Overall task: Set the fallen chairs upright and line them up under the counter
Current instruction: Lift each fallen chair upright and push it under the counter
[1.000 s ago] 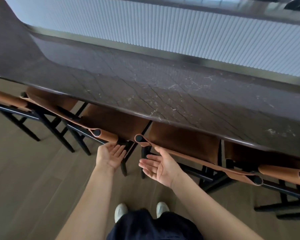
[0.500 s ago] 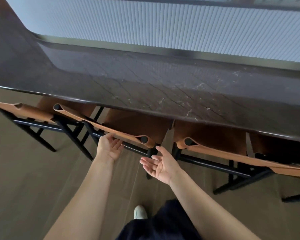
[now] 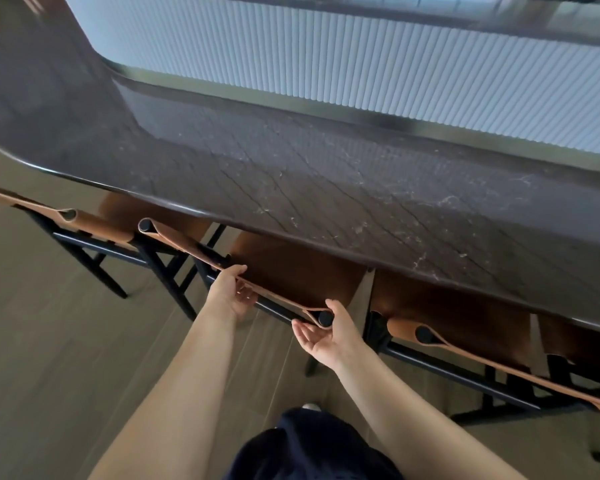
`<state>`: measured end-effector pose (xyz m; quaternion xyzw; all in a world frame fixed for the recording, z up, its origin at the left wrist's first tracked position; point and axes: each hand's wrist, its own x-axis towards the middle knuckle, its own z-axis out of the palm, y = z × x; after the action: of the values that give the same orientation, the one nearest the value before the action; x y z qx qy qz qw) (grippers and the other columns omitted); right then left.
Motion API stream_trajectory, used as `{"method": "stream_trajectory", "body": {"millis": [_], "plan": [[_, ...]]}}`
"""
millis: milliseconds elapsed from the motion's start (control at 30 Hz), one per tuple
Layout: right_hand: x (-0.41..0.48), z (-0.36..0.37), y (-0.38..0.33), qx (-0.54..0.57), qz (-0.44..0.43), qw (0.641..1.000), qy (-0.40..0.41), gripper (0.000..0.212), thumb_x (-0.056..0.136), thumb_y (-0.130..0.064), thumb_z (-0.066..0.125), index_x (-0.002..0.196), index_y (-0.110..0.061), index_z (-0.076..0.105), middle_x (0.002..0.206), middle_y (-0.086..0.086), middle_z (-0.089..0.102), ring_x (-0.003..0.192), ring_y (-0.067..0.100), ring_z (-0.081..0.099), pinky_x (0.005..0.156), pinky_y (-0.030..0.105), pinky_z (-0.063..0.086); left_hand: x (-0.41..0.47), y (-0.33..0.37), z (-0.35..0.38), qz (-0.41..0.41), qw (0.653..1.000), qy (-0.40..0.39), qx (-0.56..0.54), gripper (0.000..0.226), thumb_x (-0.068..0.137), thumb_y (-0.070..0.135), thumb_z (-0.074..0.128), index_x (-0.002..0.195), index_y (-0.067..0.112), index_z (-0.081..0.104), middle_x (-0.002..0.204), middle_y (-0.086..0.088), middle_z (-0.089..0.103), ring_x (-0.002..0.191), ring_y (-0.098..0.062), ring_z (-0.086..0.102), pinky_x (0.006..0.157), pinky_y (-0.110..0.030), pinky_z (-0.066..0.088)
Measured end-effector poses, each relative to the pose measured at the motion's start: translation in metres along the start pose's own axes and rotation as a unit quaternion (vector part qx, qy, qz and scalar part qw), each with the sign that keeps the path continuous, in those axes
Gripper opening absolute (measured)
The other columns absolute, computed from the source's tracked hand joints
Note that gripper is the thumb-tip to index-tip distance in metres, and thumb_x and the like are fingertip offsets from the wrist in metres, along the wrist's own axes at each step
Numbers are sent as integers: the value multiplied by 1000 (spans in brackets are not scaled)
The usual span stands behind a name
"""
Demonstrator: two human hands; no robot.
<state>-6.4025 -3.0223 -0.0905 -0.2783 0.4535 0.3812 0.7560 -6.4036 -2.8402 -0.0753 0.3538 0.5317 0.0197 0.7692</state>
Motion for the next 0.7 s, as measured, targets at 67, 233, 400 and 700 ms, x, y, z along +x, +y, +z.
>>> {"method": "stream_trajectory", "body": {"millis": [67, 233, 400, 700], "plan": [[6, 2, 0, 30, 5, 1000, 4, 48, 90, -42, 66, 113, -5, 47, 122, 27, 47, 112, 43, 57, 61, 51, 57, 12, 9, -2, 5, 999, 1, 32, 2, 93, 12, 54, 93, 10, 55, 83, -5, 58, 74, -19, 57, 75, -34, 51], [20, 13, 6, 78, -45, 996, 25, 28, 94, -22, 63, 112, -5, 49, 123, 29, 45, 118, 45, 53, 74, 54, 54, 47, 35, -7, 10, 995, 27, 96, 29, 93, 11, 54, 122, 9, 51, 105, -10, 59, 93, -24, 59, 81, -36, 48], [21, 29, 13, 146, -117, 980, 66, 6, 93, -3, 55, 98, -4, 52, 108, 28, 50, 106, 45, 55, 89, 56, 52, 72, 58, -9, -12, 991, 58, 122, 35, 93, 9, 52, 128, 7, 48, 119, -14, 58, 91, -28, 58, 80, -46, 51], [27, 38, 19, 189, -176, 957, 130, 8, 90, 1, 55, 95, -5, 52, 104, 24, 51, 86, 44, 57, 61, 54, 56, 106, 109, -46, -11, 988, 74, 138, 44, 81, -10, 46, 123, 0, 51, 110, -22, 65, 85, -37, 68, 50, -47, 54]]}}
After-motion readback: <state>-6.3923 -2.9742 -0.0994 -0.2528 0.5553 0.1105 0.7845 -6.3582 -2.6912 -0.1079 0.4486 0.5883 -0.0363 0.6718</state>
